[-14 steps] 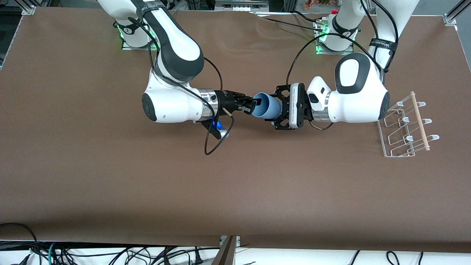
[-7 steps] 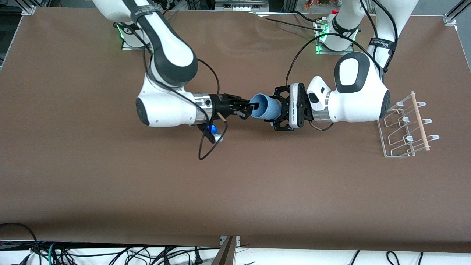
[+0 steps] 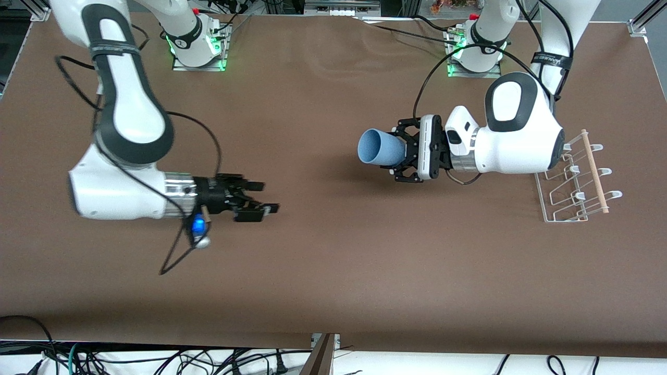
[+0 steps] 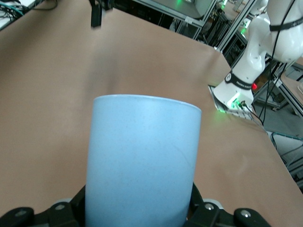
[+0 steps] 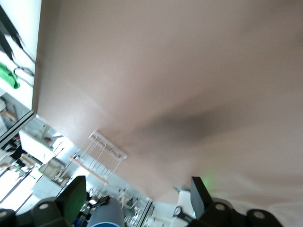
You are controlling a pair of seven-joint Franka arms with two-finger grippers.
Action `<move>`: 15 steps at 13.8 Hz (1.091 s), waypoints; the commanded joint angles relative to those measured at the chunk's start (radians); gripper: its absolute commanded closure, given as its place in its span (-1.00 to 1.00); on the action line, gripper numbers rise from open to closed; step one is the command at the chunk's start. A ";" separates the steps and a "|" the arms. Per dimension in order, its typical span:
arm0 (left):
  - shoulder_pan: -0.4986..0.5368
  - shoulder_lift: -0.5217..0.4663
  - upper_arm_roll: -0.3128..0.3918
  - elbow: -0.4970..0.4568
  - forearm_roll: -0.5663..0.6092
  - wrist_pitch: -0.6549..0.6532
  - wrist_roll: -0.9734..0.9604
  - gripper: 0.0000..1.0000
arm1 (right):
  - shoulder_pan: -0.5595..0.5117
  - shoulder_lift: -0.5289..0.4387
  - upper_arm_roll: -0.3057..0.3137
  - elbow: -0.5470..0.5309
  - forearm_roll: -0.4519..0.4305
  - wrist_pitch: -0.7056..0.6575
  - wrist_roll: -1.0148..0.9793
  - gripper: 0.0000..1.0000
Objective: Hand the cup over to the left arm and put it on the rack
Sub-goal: 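Open the right gripper and withdraw it while the left gripper carries cup, then lower the cup into the wire rack slot with the left gripper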
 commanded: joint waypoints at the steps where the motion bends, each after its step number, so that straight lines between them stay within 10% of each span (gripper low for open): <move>1: 0.048 -0.020 0.001 0.000 0.103 -0.064 -0.013 1.00 | -0.086 -0.038 0.004 0.006 -0.069 -0.071 -0.076 -0.97; 8: 0.190 -0.017 0.018 0.085 0.686 -0.173 -0.032 1.00 | -0.159 -0.104 -0.094 0.003 -0.555 -0.157 -0.258 -0.97; 15: 0.194 0.005 0.021 0.129 1.342 -0.331 -0.148 1.00 | -0.160 -0.272 -0.088 -0.165 -0.756 -0.182 -0.435 -0.97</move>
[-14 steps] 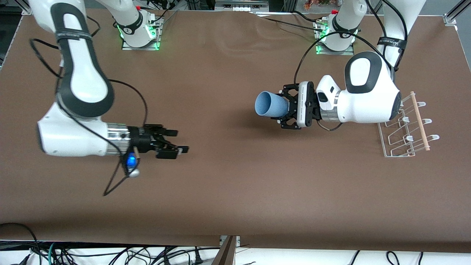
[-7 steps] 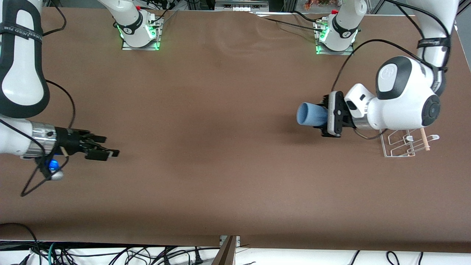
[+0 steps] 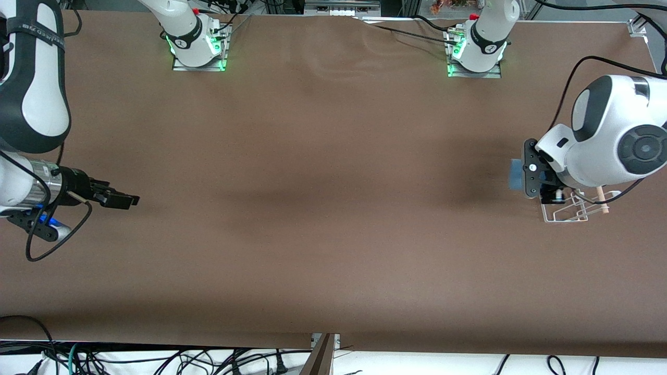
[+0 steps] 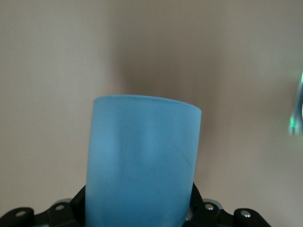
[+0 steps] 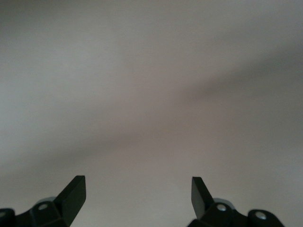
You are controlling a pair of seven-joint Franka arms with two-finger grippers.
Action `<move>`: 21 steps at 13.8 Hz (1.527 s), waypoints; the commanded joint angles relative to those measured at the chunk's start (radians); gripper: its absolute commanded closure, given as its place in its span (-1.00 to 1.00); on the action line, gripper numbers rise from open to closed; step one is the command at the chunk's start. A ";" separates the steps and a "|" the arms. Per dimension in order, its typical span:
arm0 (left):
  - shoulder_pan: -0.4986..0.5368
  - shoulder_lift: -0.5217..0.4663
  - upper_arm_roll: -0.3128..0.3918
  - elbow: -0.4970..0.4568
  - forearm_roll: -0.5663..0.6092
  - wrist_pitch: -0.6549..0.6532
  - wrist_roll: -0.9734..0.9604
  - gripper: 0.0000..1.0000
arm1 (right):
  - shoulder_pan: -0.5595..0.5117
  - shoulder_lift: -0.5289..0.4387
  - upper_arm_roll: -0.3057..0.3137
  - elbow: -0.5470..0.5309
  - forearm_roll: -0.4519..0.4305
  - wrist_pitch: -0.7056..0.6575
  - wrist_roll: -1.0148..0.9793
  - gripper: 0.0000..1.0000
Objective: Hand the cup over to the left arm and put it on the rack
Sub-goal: 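Lower the cup into the wire rack slot with the left gripper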
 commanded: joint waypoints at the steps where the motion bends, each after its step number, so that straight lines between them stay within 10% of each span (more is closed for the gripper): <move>1: -0.014 0.031 -0.002 0.012 0.204 -0.075 -0.094 1.00 | 0.003 -0.198 0.006 -0.235 -0.051 0.085 -0.101 -0.97; 7: -0.024 0.112 -0.007 0.000 0.547 -0.194 -0.387 1.00 | 0.003 -0.549 0.073 -0.673 -0.188 0.307 -0.140 -0.97; 11: -0.058 0.135 -0.008 -0.054 0.587 -0.352 -0.755 1.00 | 0.000 -0.531 0.113 -0.609 -0.212 0.232 -0.157 -0.97; 21: -0.053 0.189 -0.002 -0.138 0.670 -0.348 -0.904 1.00 | -0.122 -0.447 0.217 -0.467 -0.205 0.147 -0.209 -0.97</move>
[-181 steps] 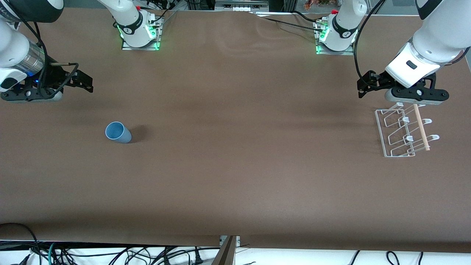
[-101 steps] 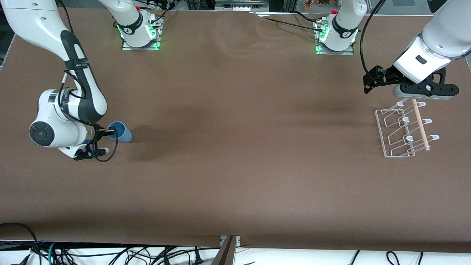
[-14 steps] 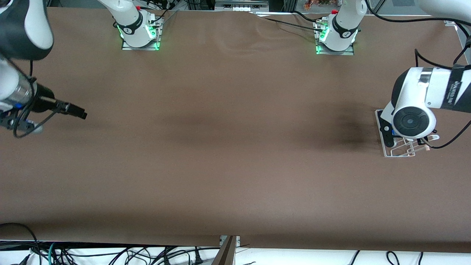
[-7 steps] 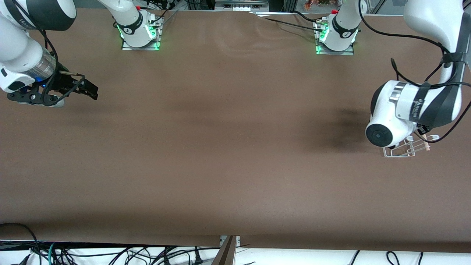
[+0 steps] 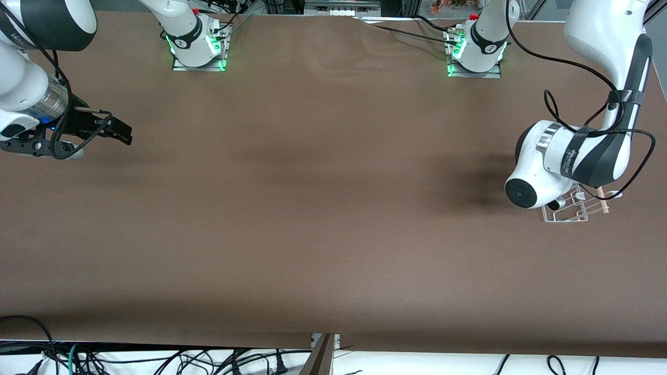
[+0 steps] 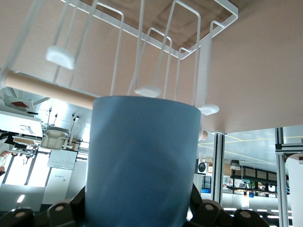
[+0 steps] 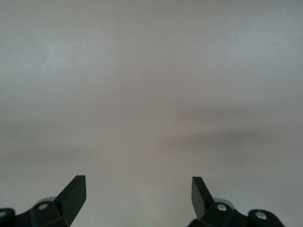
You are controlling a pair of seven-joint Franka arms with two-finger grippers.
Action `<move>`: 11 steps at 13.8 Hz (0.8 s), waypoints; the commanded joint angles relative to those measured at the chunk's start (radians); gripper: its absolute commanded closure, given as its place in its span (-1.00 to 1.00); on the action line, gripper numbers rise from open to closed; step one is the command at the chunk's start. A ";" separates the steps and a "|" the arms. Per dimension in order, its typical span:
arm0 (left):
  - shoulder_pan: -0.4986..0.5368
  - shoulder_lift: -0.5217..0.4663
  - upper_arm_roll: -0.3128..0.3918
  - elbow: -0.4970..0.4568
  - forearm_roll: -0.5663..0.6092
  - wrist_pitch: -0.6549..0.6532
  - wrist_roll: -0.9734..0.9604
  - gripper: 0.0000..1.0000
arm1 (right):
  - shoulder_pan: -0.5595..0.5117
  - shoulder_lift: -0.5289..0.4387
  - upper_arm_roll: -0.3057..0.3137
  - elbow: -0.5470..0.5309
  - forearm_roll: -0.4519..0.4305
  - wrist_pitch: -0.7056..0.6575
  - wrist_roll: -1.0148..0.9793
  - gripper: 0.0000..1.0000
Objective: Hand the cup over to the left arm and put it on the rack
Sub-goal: 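Lower the cup into the wire rack slot with the left gripper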
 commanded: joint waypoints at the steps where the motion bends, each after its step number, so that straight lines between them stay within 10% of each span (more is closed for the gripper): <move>1: -0.002 0.017 -0.003 -0.028 0.048 -0.014 -0.022 1.00 | -0.046 0.020 0.039 0.056 -0.003 -0.024 -0.022 -0.97; 11: 0.015 0.052 -0.004 -0.056 0.097 0.028 -0.082 1.00 | -0.042 0.020 0.030 0.071 0.003 -0.029 -0.083 -0.98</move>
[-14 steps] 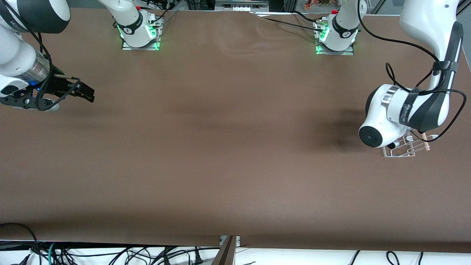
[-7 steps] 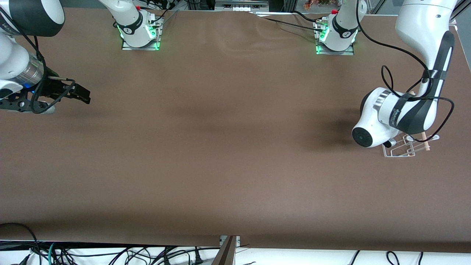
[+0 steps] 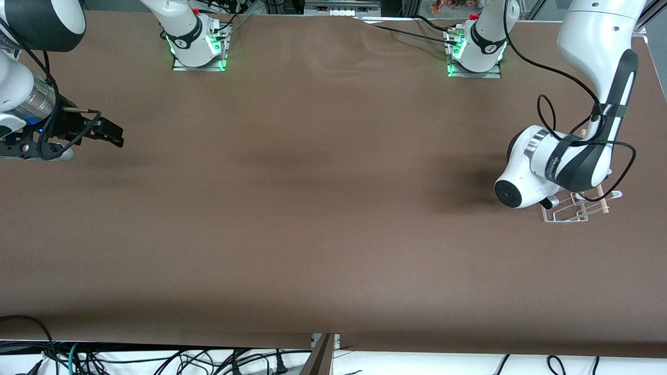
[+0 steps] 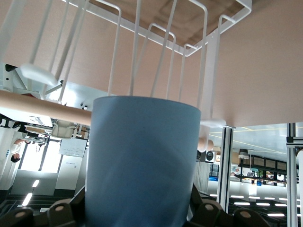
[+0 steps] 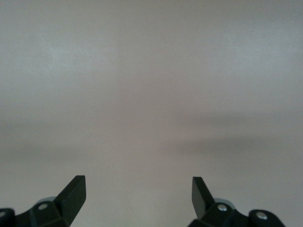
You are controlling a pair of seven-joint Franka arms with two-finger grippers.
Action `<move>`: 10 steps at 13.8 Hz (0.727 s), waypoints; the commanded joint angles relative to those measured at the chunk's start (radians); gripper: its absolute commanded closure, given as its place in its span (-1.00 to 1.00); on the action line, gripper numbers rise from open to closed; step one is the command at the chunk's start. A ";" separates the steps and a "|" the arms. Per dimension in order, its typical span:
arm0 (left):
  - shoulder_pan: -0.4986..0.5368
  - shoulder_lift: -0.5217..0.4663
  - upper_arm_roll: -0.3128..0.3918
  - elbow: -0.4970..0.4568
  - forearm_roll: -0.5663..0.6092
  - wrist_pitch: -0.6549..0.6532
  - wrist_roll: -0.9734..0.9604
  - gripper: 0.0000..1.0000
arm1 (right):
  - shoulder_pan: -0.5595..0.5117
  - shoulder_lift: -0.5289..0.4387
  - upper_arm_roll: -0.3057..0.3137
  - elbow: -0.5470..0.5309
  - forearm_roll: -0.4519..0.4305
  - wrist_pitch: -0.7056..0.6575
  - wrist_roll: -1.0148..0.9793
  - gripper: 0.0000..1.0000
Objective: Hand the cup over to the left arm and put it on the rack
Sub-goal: 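Lower the cup into the wire rack slot with the left gripper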
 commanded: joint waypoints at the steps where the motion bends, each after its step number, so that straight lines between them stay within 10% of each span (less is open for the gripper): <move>1: 0.013 0.018 -0.004 -0.014 0.035 0.017 -0.031 1.00 | -0.004 0.003 0.017 0.028 0.001 -0.025 -0.020 -0.98; 3: 0.010 0.018 -0.003 -0.016 0.036 0.017 -0.040 0.50 | -0.003 0.000 0.016 0.029 0.000 -0.063 -0.023 -0.98; 4: 0.011 0.018 -0.004 -0.016 0.036 0.017 -0.040 -0.99 | -0.003 0.003 0.016 0.029 -0.002 -0.070 -0.023 -0.98; 10: 0.031 -0.043 -0.018 0.005 -0.053 0.032 -0.038 -1.00 | -0.003 0.009 0.014 0.029 -0.002 -0.070 -0.025 -0.98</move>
